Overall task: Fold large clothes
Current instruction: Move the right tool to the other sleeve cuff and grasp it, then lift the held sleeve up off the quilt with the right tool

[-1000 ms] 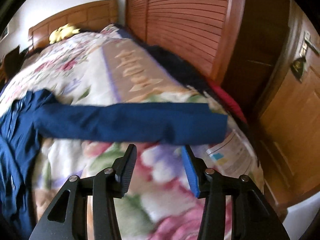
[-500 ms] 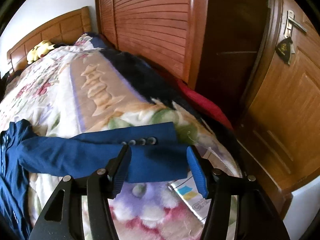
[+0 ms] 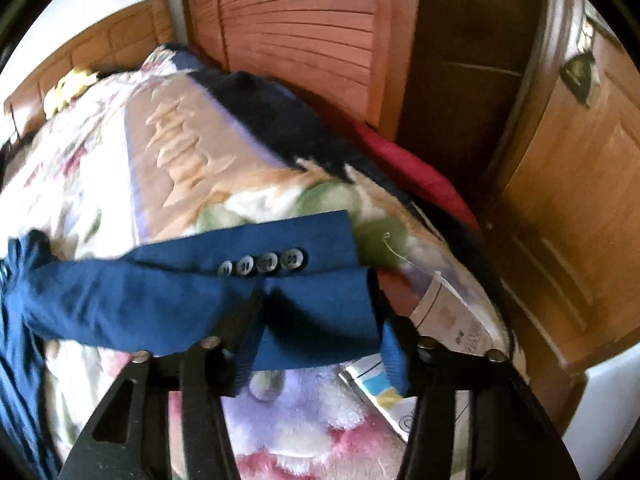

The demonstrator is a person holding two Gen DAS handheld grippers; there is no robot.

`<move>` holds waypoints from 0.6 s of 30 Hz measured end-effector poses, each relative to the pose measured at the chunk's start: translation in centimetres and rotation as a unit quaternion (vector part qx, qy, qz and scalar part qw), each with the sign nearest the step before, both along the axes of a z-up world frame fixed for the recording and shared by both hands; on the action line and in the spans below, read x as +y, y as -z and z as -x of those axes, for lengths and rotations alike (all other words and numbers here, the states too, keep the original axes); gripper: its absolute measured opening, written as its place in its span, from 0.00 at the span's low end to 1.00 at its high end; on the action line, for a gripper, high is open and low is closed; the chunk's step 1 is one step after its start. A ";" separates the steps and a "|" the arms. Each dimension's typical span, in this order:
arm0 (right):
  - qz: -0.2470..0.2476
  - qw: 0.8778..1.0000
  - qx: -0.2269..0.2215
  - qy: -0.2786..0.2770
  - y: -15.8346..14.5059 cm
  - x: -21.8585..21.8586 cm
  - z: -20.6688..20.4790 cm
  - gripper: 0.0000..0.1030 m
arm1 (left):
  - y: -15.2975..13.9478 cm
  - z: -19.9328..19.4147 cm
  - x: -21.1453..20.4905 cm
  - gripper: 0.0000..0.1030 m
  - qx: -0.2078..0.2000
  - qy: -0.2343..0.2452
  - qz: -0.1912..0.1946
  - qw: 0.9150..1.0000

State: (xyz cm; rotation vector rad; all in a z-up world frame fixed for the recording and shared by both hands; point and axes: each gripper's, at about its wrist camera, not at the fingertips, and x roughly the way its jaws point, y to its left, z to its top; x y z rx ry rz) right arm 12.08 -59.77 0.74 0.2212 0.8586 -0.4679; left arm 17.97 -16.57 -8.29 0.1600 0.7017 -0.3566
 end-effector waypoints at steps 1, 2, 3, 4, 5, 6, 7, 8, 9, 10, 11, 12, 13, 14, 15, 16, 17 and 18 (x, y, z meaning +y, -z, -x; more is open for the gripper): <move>0.003 1.000 0.001 -0.007 0.1 0.2 0.0 0.32 | 0.0 0.0 0.0 0.81 0.000 0.000 0.000 1.000; 0.006 1.000 0.000 -0.013 0.0 0.3 0.1 0.25 | 0.0 0.0 0.0 0.81 -0.001 0.000 0.001 1.000; 0.008 1.000 -0.001 -0.017 0.0 0.4 0.2 0.18 | 0.0 0.0 0.0 0.81 -0.002 -0.001 0.001 1.000; 0.009 1.000 -0.004 -0.021 -0.1 0.5 0.3 0.15 | -0.1 0.0 0.0 0.81 -0.003 -0.001 0.001 1.000; 0.010 1.000 -0.008 -0.026 -0.4 0.6 0.4 0.13 | -0.1 0.0 0.1 0.81 -0.003 -0.001 0.001 1.000; 0.012 0.999 -0.012 -0.031 -0.6 0.8 0.5 0.11 | -0.1 0.0 0.1 0.81 -0.003 -0.002 0.001 1.000; 0.014 0.999 -0.017 -0.036 -1.0 1.1 0.6 0.11 | -0.1 0.0 0.1 0.81 -0.004 -0.002 0.000 1.000; 0.018 0.999 -0.024 -0.042 -1.5 1.4 0.8 0.10 | -0.1 -0.1 0.1 0.81 -0.004 -0.003 0.000 1.000; 0.023 0.998 -0.032 -0.047 -2.2 1.8 1.1 0.10 | -0.1 -0.1 0.1 0.81 -0.004 -0.004 -0.001 1.000; 0.026 0.997 -0.043 -0.055 -3.0 2.3 1.3 0.10 | -0.2 -0.1 0.2 0.81 -0.005 -0.004 -0.001 1.000; 0.030 0.996 -0.051 -0.062 -3.8 2.8 1.4 0.10 | -0.2 0.0 0.3 0.81 -0.006 -0.005 0.000 1.000; 0.035 0.995 -0.058 -0.069 -4.6 3.3 1.6 0.09 | -0.3 0.0 0.4 0.81 -0.007 -0.005 0.001 1.000; 0.042 0.994 -0.066 -0.078 -5.6 4.0 1.6 0.09 | -0.4 0.1 0.5 0.81 -0.008 -0.006 0.001 1.000; 0.047 0.993 -0.073 -0.085 -6.5 4.7 1.7 0.09 | -0.5 0.2 0.6 0.81 -0.009 -0.006 0.001 1.000; 0.053 0.991 -0.080 -0.093 -7.4 5.5 1.8 0.09 | -0.7 0.3 0.8 0.81 -0.011 -0.006 0.002 1.000; 0.058 0.989 -0.087 -0.104 -8.5 6.3 1.8 0.09 | -0.8 0.4 1.0 0.81 -0.012 -0.007 0.003 1.000; 0.064 0.987 -0.094 -0.114 -9.5 7.3 1.8 0.09 | -1.1 0.5 1.3 0.81 -0.015 -0.008 0.005 1.000; 0.071 0.985 -0.100 -0.124 -10.4 8.3 1.8 0.09 | -1.2 0.6 1.5 0.81 -0.017 -0.008 0.006 1.000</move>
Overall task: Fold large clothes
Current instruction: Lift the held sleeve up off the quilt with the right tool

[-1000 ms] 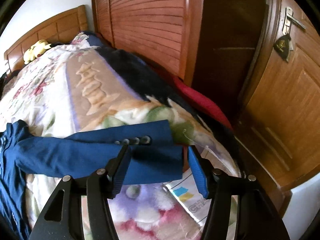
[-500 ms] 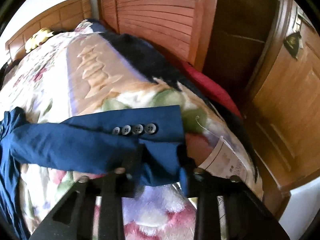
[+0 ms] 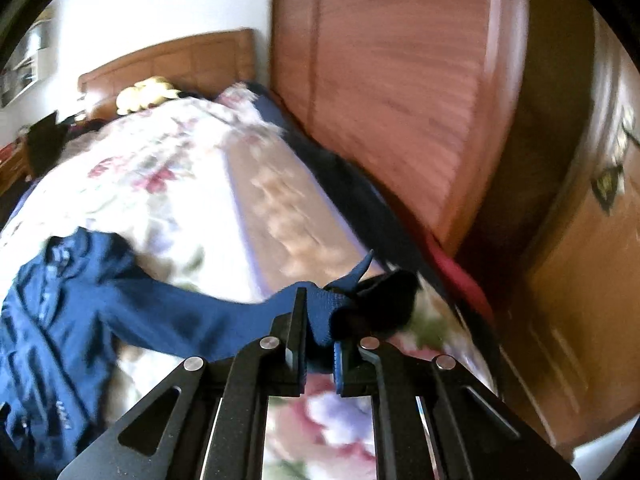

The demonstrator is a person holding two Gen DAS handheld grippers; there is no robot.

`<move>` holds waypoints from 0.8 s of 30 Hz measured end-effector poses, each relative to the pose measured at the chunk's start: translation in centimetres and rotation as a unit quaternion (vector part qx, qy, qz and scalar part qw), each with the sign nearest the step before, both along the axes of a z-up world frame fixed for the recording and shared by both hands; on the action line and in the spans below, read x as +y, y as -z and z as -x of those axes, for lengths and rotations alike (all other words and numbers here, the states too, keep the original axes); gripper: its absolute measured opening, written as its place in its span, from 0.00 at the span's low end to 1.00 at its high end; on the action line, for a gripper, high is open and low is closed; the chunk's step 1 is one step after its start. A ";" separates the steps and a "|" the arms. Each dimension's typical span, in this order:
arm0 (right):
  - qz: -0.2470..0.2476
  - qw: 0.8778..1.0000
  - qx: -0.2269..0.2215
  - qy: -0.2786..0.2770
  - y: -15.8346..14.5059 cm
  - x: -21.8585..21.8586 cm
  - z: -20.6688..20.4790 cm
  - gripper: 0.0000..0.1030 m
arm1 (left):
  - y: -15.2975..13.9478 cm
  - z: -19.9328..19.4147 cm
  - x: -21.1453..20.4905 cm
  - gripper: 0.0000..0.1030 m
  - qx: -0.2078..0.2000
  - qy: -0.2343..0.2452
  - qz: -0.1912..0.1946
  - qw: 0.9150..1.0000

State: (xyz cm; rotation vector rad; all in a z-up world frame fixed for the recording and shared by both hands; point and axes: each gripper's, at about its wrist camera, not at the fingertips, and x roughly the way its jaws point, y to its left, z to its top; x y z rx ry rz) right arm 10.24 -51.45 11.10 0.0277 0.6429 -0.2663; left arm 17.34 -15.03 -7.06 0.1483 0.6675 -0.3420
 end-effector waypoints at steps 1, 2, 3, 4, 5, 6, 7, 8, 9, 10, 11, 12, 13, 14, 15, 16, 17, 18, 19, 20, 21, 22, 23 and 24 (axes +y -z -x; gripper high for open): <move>0.006 1.000 -0.007 -0.012 -1.0 1.1 0.0 0.09 | -0.3 0.2 0.4 0.81 -0.003 -0.001 0.002 1.000; 0.013 1.000 -0.013 -0.026 -1.9 2.4 0.0 0.08 | -0.5 0.3 0.8 0.81 -0.004 -0.002 0.005 1.000; 0.018 0.999 -0.019 -0.038 -2.6 3.6 0.0 0.08 | -0.7 0.5 1.2 0.81 -0.006 -0.003 0.007 1.000; 0.025 0.998 -0.024 -0.053 -3.6 5.2 0.0 0.08 | -0.9 0.6 1.5 0.81 -0.008 -0.004 0.008 1.000; 0.031 0.997 -0.029 -0.066 -4.2 6.7 0.1 0.08 | -1.1 0.8 1.9 0.81 -0.011 -0.006 0.009 1.000; 0.039 0.995 -0.034 -0.081 -5.0 8.3 0.1 0.08 | -1.3 0.9 2.3 0.81 -0.013 -0.008 0.010 1.000; 0.043 0.994 -0.039 -0.092 -5.5 9.7 0.1 0.08 | -1.5 1.0 2.7 0.81 -0.016 -0.010 0.011 1.000; 0.044 0.993 -0.045 -0.104 -5.9 11.2 0.2 0.08 | -1.8 1.1 3.3 0.81 -0.018 -0.015 0.012 1.000; 0.039 0.991 -0.052 -0.119 -6.4 12.8 0.2 0.08 | -1.9 1.2 3.7 0.81 -0.020 -0.017 0.013 1.000; 0.038 0.989 -0.056 -0.134 -6.5 14.1 0.5 0.08 | -2.1 1.4 4.3 0.81 -0.022 -0.021 0.015 0.999; 0.043 0.986 -0.057 -0.148 -6.6 15.9 0.7 0.08 | -2.3 1.4 4.6 0.81 -0.024 -0.023 0.016 0.999; 0.049 0.984 -0.058 -0.161 -6.6 17.5 0.6 0.08 | -2.5 1.6 5.1 0.81 -0.025 -0.027 0.016 0.999; 0.053 0.981 -0.057 -0.177 -6.6 19.2 0.5 0.08 | -2.5 1.6 5.3 0.81 -0.026 -0.029 0.017 0.999; 0.057 0.978 -0.057 -0.192 -6.6 20.7 0.5 0.07 | -2.7 1.7 5.9 0.81 -0.029 -0.032 0.017 0.999; 0.061 0.975 -0.057 -0.204 -6.5 22.0 0.4 0.07 | -2.8 1.8 6.1 0.81 -0.030 -0.033 0.018 0.999; 0.063 0.973 -0.057 -0.217 -6.4 23.3 0.3 0.07 | -2.9 2.0 6.6 0.81 -0.032 -0.036 0.018 0.999; 0.066 0.970 -0.056 -0.227 -6.4 24.4 0.3 0.07 | -3.1 2.1 6.9 0.81 -0.034 -0.037 0.019 0.999; 0.068 0.967 -0.056 -0.238 -6.3 25.6 0.1 0.07 | -3.2 2.2 7.2 0.81 -0.036 -0.038 0.019 0.998; 0.068 0.965 -0.055 -0.247 -6.3 26.4 0.0 0.07 | -3.3 2.3 7.6 0.81 -0.038 -0.041 0.020 0.998; 0.068 0.963 -0.056 -0.257 -6.3 27.2 -0.1 0.07 | -3.4 2.4 7.9 0.81 -0.040 -0.043 0.020 0.998; 0.069 0.960 -0.056 -0.264 -6.4 27.4 0.0 0.07 | -3.5 2.5 8.3 0.81 -0.042 -0.045 0.020 0.998; 0.069 0.958 -0.056 -0.273 -6.4 28.1 0.1 0.07 | -3.6 2.6 8.6 0.81 -0.044 -0.047 0.022 0.998; 0.070 0.955 -0.058 -0.282 -6.6 28.5 0.2 0.07 | -3.7 2.7 9.0 0.81 -0.046 -0.050 0.023 0.997; 0.072 0.952 -0.060 -0.292 -6.7 29.2 0.5 0.07 | -3.8 2.8 9.3 0.81 -0.047 -0.051 0.025 0.997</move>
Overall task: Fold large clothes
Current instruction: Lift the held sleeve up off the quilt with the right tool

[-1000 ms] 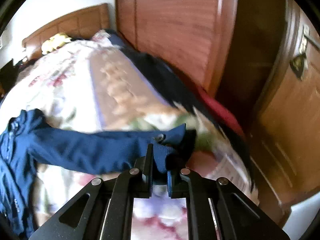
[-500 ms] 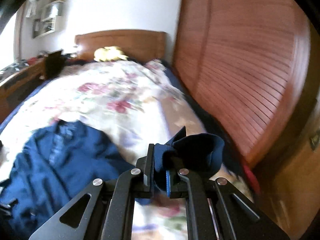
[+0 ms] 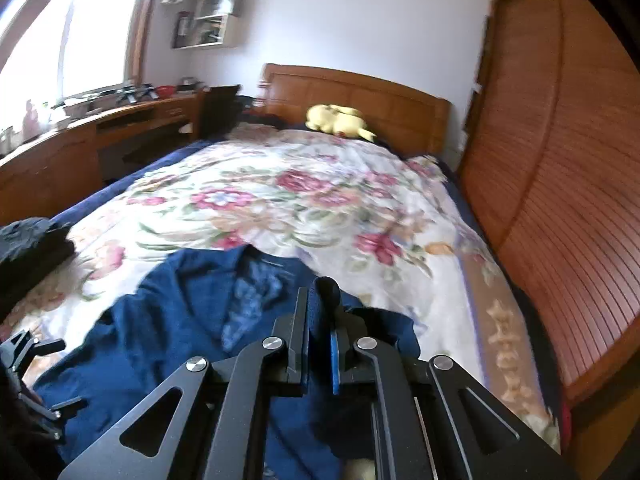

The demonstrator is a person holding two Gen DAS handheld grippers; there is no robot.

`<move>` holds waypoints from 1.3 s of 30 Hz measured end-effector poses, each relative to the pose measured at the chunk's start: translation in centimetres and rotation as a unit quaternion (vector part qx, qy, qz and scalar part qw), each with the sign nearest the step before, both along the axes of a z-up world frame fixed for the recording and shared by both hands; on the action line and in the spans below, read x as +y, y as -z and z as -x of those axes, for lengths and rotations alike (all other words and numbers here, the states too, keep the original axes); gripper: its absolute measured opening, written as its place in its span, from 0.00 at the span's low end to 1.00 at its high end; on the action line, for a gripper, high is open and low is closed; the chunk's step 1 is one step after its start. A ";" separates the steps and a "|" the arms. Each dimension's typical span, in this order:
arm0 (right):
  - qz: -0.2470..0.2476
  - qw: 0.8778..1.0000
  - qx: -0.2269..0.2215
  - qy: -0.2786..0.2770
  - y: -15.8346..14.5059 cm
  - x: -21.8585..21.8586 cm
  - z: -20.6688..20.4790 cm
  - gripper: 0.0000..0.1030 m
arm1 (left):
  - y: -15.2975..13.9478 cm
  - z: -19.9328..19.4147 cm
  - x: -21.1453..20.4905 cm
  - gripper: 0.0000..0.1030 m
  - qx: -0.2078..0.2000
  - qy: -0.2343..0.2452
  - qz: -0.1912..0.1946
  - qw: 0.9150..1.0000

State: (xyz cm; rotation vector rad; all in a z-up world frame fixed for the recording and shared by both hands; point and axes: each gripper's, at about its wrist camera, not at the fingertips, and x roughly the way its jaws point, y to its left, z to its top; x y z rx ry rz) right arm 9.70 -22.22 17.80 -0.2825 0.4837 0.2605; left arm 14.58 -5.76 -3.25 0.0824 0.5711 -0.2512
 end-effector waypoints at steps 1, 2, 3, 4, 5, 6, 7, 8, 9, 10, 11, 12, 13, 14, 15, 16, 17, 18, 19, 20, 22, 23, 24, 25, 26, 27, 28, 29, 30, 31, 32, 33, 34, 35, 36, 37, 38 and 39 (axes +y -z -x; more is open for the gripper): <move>0.001 1.000 -0.002 -0.010 -0.2 0.3 -0.1 0.07 | -0.1 0.1 0.4 0.81 -0.001 -0.002 0.001 1.000; 0.002 1.000 -0.005 -0.020 -0.4 0.8 0.3 0.07 | -0.1 0.2 0.7 0.81 -0.003 -0.005 0.003 1.000; 0.003 1.000 -0.008 -0.028 -0.7 1.0 0.4 0.07 | -0.2 0.2 1.0 0.81 -0.004 -0.007 0.004 1.000; 0.005 0.999 -0.011 -0.038 -1.0 1.4 0.9 0.07 | -0.2 0.3 1.2 0.81 -0.004 -0.008 0.004 1.000; 0.006 0.999 -0.013 -0.047 -1.2 1.5 1.5 0.07 | -0.3 0.3 1.4 0.81 -0.005 -0.011 0.005 1.000; 0.008 0.998 -0.016 -0.057 -1.2 1.5 1.5 0.07 | -0.3 0.4 1.6 0.81 -0.005 -0.012 0.006 1.000; 0.008 0.998 -0.019 -0.064 -1.4 1.6 1.8 0.07 | -0.4 0.4 1.8 0.81 -0.005 -0.014 0.007 1.000; 0.008 0.997 -0.021 -0.072 -1.5 1.4 2.1 0.07 | -0.4 0.4 1.9 0.81 -0.006 -0.015 0.007 1.000; 0.006 0.997 -0.023 -0.080 -1.6 1.6 2.4 0.07 | -0.4 0.5 1.9 0.81 -0.006 -0.016 0.007 1.000; 0.005 0.996 -0.026 -0.087 -1.7 1.7 2.7 0.07 | -0.4 0.4 1.9 0.81 -0.006 -0.016 0.007 1.000; 0.003 0.995 -0.029 -0.095 -1.7 1.6 2.6 0.07 | -0.4 0.4 2.0 0.81 -0.006 -0.017 0.007 1.000; -0.001 0.994 -0.031 -0.103 -1.7 1.7 2.6 0.07 | -0.4 0.4 2.0 0.81 -0.006 -0.017 0.007 1.000; -0.004 0.993 -0.033 -0.113 -1.9 1.8 3.0 0.07 | -0.4 0.3 2.0 0.81 -0.007 -0.018 0.006 1.000; -0.005 0.992 -0.036 -0.120 -1.8 1.9 3.4 0.07 | -0.4 0.3 2.0 0.81 -0.007 -0.018 0.006 1.000; -0.004 0.991 -0.039 -0.127 -1.9 1.9 4.0 0.07 | -0.4 0.4 2.0 0.81 -0.008 -0.019 0.005 1.000; -0.004 0.990 -0.040 -0.135 -1.8 1.9 4.3 0.07 | -0.4 0.4 2.0 0.81 -0.008 -0.019 0.004 1.000; -0.003 0.989 -0.041 -0.142 -1.6 2.0 4.4 0.07 | -0.4 0.4 2.0 0.81 -0.010 -0.021 0.003 1.000; -0.001 0.988 -0.041 -0.149 -1.5 2.0 4.8 0.07 | -0.5 0.5 2.1 0.81 -0.011 -0.021 0.003 1.000; 0.001 0.987 -0.041 -0.155 -1.3 2.0 4.9 0.07 | -0.6 0.5 2.2 0.81 -0.013 -0.023 0.002 1.000; 0.004 0.986 -0.039 -0.160 -1.1 1.9 5.0 0.07 | -0.7 0.5 2.4 0.81 -0.015 -0.025 0.001 1.000; 0.004 0.986 -0.032 -0.165 -0.3 1.5 4.8 0.07 | -0.8 0.6 2.7 0.81 -0.017 -0.030 0.000 0.999; 0.003 0.986 -0.027 -0.166 -0.1 1.3 4.8 0.07 | -0.8 0.5 2.9 0.81 -0.018 -0.032 0.002 0.999; 0.001 0.986 -0.021 -0.166 0.3 1.0 4.6 0.07 | -0.8 0.6 3.0 0.81 -0.018 -0.034 0.004 0.999; -0.004 0.986 -0.012 -0.167 0.9 0.6 4.3 0.07 | -0.8 0.6 3.2 0.81 -0.017 -0.036 0.006 0.999; -0.008 0.986 -0.001 -0.166 1.5 0.1 3.8 0.07 | -0.9 0.5 3.4 0.81 -0.017 -0.038 0.007 0.999; -0.012 0.986 0.011 -0.163 2.1 -0.3 3.3 0.07 | -0.9 0.5 3.6 0.81 -0.017 -0.040 0.007 0.999; -0.015 0.987 0.024 -0.161 2.8 -0.8 2.9 0.07 | -0.9 0.5 3.7 0.81 -0.017 -0.041 0.008 0.999; -0.015 0.987 0.034 -0.159 3.5 -1.2 2.5 0.07 | -1.0 0.5 3.9 0.81 -0.017 -0.043 0.010 0.999; -0.011 0.987 0.040 -0.155 4.0 -1.5 2.3 0.11 | -1.0 0.5 4.1 0.81 -0.017 -0.045 0.012 0.999; -0.007 0.988 0.046 -0.150 4.7 -1.8 1.9 0.12 | -1.0 0.4 4.2 0.81 -0.017 -0.046 0.014 0.999; -0.006 0.988 0.050 -0.146 5.1 -2.1 1.7 0.16 | -1.1 0.4 4.4 0.81 -0.017 -0.048 0.015 0.999; -0.008 0.988 0.053 -0.145 5.4 -2.4 1.4 0.22 | -1.1 0.4 4.5 0.81 -0.017 -0.049 0.017 0.998; -0.011 0.988 0.055 -0.143 5.5 -2.8 1.2 0.26 | -1.2 0.3 4.6 0.81 -0.018 -0.050 0.019 0.998; -0.014 0.988 0.057 -0.141 5.6 -2.9 0.9 0.34 | -1.2 0.3 4.7 0.81 -0.017 -0.051 0.021 0.998; -0.019 0.988 0.058 -0.142 5.7 -3.1 0.7 0.40 | -1.1 0.2 4.8 0.81 -0.017 -0.052 0.022 0.998; -0.022 0.988 0.060 -0.142 5.7 -3.6 0.4 0.41 | -1.1 0.2 4.8 0.81 -0.016 -0.052 0.022 0.998; -0.021 0.988 0.058 -0.140 5.9 -3.5 0.1 0.41 | -1.1 0.2 4.7 0.81 -0.015 -0.052 0.022 0.998; -0.018 0.989 0.057 -0.138 6.0 -3.8 0.0 0.41 | -1.1 0.2 4.7 0.81 -0.015 -0.051 0.022 0.998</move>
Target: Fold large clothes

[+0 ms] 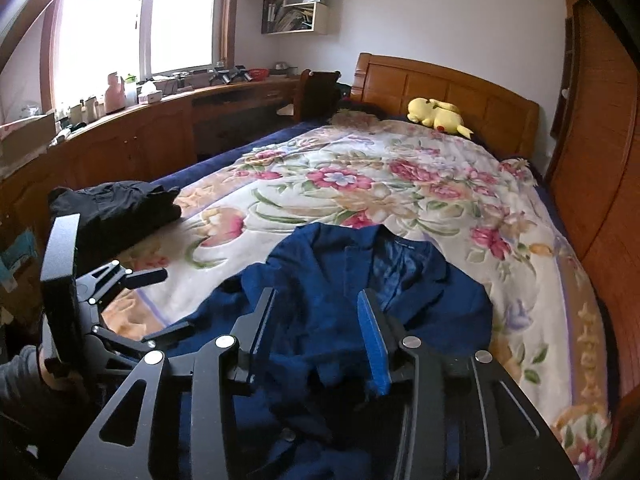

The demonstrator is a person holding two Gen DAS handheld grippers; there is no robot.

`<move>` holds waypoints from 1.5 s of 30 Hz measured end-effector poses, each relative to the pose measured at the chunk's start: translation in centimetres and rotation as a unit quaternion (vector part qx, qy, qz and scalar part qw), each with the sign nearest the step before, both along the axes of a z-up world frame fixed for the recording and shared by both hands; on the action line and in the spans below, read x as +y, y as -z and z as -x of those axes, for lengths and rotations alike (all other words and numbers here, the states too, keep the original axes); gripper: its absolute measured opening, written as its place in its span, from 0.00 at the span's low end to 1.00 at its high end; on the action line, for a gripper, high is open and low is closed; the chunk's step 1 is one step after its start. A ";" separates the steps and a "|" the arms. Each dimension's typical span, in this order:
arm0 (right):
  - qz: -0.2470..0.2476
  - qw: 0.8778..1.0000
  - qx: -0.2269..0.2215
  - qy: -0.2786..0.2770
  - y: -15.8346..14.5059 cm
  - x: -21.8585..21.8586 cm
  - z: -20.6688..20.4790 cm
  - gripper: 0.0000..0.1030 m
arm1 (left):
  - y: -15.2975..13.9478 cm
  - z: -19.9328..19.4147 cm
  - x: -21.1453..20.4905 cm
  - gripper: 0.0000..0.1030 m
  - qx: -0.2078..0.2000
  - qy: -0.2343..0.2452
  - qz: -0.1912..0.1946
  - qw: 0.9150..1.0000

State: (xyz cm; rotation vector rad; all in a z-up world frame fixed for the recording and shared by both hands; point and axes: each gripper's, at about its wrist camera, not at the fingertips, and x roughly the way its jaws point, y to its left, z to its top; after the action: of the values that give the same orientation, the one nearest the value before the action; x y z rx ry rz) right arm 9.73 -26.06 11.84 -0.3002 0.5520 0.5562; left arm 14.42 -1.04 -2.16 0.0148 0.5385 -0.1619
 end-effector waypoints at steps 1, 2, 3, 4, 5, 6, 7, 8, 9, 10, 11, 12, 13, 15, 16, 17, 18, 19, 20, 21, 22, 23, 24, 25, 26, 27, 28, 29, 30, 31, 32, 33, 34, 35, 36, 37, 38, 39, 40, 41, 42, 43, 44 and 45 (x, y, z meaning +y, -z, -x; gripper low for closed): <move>0.004 1.000 -0.002 0.002 0.2 -0.3 -0.2 0.41 | 0.1 -0.1 -0.1 0.81 0.002 0.001 -0.002 1.000; 0.008 1.000 -0.003 0.005 0.6 -0.5 -0.2 0.41 | 0.2 -0.1 -0.2 0.81 0.003 0.002 -0.004 1.000; 0.010 1.000 -0.001 0.008 1.4 0.4 -0.6 0.41 | 0.3 -0.1 -0.4 0.81 0.004 0.003 -0.006 1.000; 0.010 1.000 0.003 0.011 1.9 0.4 -0.3 0.41 | 0.4 -0.2 -0.6 0.81 0.005 0.006 -0.009 1.000; 0.010 1.000 0.009 0.016 2.7 1.1 0.0 0.41 | 0.6 -0.2 -0.8 0.81 0.007 0.008 -0.012 1.000; 0.010 1.000 0.015 0.022 3.4 0.7 -0.3 0.41 | 0.7 -0.2 -0.9 0.81 0.008 0.009 -0.014 1.000; 0.010 0.999 0.021 0.027 3.8 0.7 -0.1 0.41 | 0.8 -0.3 -1.2 0.81 0.010 0.012 -0.017 1.000; 0.011 0.999 0.026 0.035 4.4 0.6 0.1 0.41 | 0.9 -0.3 -1.3 0.81 0.011 0.014 -0.018 1.000; 0.013 0.999 0.031 0.043 4.8 0.2 0.1 0.41 | 1.0 -0.2 -1.4 0.81 0.012 0.016 -0.020 1.000; 0.013 0.998 0.038 0.051 5.6 -0.2 -0.1 0.41 | 1.1 -0.3 -1.6 0.81 0.014 0.018 -0.022 0.999; 0.013 0.997 0.046 0.058 6.1 -0.7 -0.1 0.41 | 1.1 -0.4 -1.8 0.81 0.016 0.020 -0.023 0.999; 0.014 0.996 0.053 0.064 6.8 -1.1 -0.4 0.41 | 1.2 -0.4 -1.9 0.81 0.017 0.021 -0.023 0.999; 0.016 0.995 0.059 0.073 7.6 -1.5 -0.7 0.41 | 1.3 -0.4 -2.1 0.81 0.019 0.022 -0.024 0.999; 0.019 0.994 0.066 0.084 8.6 -2.1 -1.5 0.41 | 1.5 -0.5 -2.5 0.81 0.023 0.025 -0.027 0.999; 0.019 0.993 0.071 0.090 9.2 -2.4 -1.7 0.41 | 1.6 -0.6 -2.6 0.81 0.025 0.026 -0.029 0.999; 0.019 0.993 0.076 0.094 9.5 -2.5 -2.1 0.41 | 1.7 -0.6 -2.8 0.81 0.026 0.027 -0.030 0.999; 0.018 0.992 0.079 0.099 9.9 -2.9 -2.2 0.41 | 1.8 -0.6 -3.0 0.81 0.027 0.028 -0.031 0.999; 0.018 0.991 0.083 0.103 10.4 -3.1 -2.4 0.41 | 1.8 -0.6 -3.2 0.81 0.028 0.029 -0.031 0.999; 0.018 0.990 0.086 0.107 10.7 -3.4 -2.5 0.41 | 2.0 -0.7 -3.4 0.81 0.030 0.030 -0.033 0.999; 0.018 0.989 0.092 0.111 11.2 -3.7 -2.7 0.41 | 2.0 -0.7 -3.5 0.81 0.031 0.031 -0.033 0.998; 0.017 0.989 0.097 0.114 11.7 -3.8 -2.9 0.41 | 2.2 -0.8 -3.7 0.81 0.034 0.033 -0.036 0.998; 0.015 0.988 0.103 0.118 12.5 -4.0 -3.1 0.41 | 2.3 -0.8 -3.9 0.81 0.036 0.034 -0.038 0.998; 0.013 0.986 0.109 0.122 13.1 -4.1 -3.3 0.41 | 2.4 -0.9 -4.1 0.81 0.037 0.035 -0.040 0.998; 0.011 0.985 0.115 0.126 13.7 -4.2 -3.6 0.41 | 2.5 -0.9 -4.2 0.81 0.039 0.037 -0.042 0.998; 0.009 0.984 0.121 0.130 14.4 -4.3 -3.8 0.41 | 2.6 -0.9 -4.3 0.81 0.040 0.038 -0.043 0.998; 0.006 0.983 0.127 0.134 15.0 -4.3 -4.2 0.41 | 2.6 -0.9 -4.5 0.81 0.041 0.039 -0.043 0.997; 0.004 0.982 0.132 0.138 15.6 -4.2 -4.6 0.41 | 2.7 -0.9 -4.6 0.81 0.042 0.041 -0.043 0.997; 0.003 0.980 0.137 0.141 16.1 -4.2 -5.0 0.41 | 2.7 -0.9 -4.8 0.81 0.044 0.042 -0.043 0.997; 0.002 0.979 0.141 0.145 16.8 -4.3 -5.4 0.41 | 2.7 -1.0 -4.9 0.81 0.044 0.043 -0.043 0.997; 0.002 0.978 0.144 0.149 17.4 -4.2 -5.8 0.41 | 2.8 -1.1 -5.1 0.81 0.045 0.043 -0.043 0.997; 0.003 0.977 0.147 0.153 18.0 -4.2 -6.1 0.41 | 2.8 -1.2 -5.2 0.81 0.047 0.043 -0.044 0.997; 0.000 0.976 0.151 0.156 18.5 -4.2 -6.4 0.41 | 2.9 -1.3 -5.4 0.81 0.049 0.044 -0.043 0.997; -0.005 0.976 0.154 0.156 18.9 -4.2 -6.7 0.41 | 3.0 -1.4 -5.6 0.81 0.050 0.045 -0.041 0.997; -0.011 0.976 0.153 0.156 19.2 -4.1 -6.9 0.42 | 3.1 -1.6 -5.9 0.81 0.053 0.047 -0.038 0.997; -0.014 0.976 0.150 0.156 19.5 -4.0 -7.0 0.42 | 3.2 -1.7 -6.2 0.81 0.055 0.048 -0.038 0.997; -0.014 0.977 0.146 0.155 19.6 -3.7 -7.1 0.43 | 3.4 -1.8 -6.6 0.81 0.057 0.050 -0.039 0.996; -0.013 0.978 0.143 0.154 19.8 -3.6 -7.2 0.43 | 3.5 -2.0 -7.0 0.81 0.058 0.052 -0.041 0.996; -0.010 0.978 0.139 0.154 20.0 -3.4 -7.2 0.44 | 3.6 -2.1 -7.3 0.81 0.060 0.053 -0.042 0.996; -0.008 0.979 0.136 0.154 20.2 -3.3 -7.3 0.44 | 3.8 -2.3 -7.8 0.81 0.063 0.055 -0.043 0.996; -0.007 0.979 0.132 0.155 20.3 -3.1 -7.3 0.44 | 4.1 -2.5 -8.2 0.81 0.067 0.057 -0.044 0.995; -0.007 0.980 0.128 0.155 20.4 -3.0 -7.3 0.44 | 4.2 -2.6 -8.4 0.81 0.069 0.059 -0.044 0.995; -0.008 0.980 0.123 0.155 20.7 -3.1 -7.1 0.44 | 4.5 -2.7 -8.9 0.81 0.075 0.062 -0.046 0.994; -0.013 0.981 0.117 0.154 21.1 -3.6 -6.6 0.44 | 4.8 -2.8 -9.3 0.81 0.078 0.065 -0.047 0.994; -0.019 0.981 0.115 0.153 21.1 -3.6 -6.5 0.45 | 4.9 -2.9 -9.6 0.81 0.081 0.067 -0.047 0.993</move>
State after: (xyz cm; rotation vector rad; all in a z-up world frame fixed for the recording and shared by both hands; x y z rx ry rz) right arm 16.20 -29.71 -9.26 -0.1118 0.7940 0.3038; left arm 17.28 -10.61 -7.06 0.1306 0.7066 -0.2704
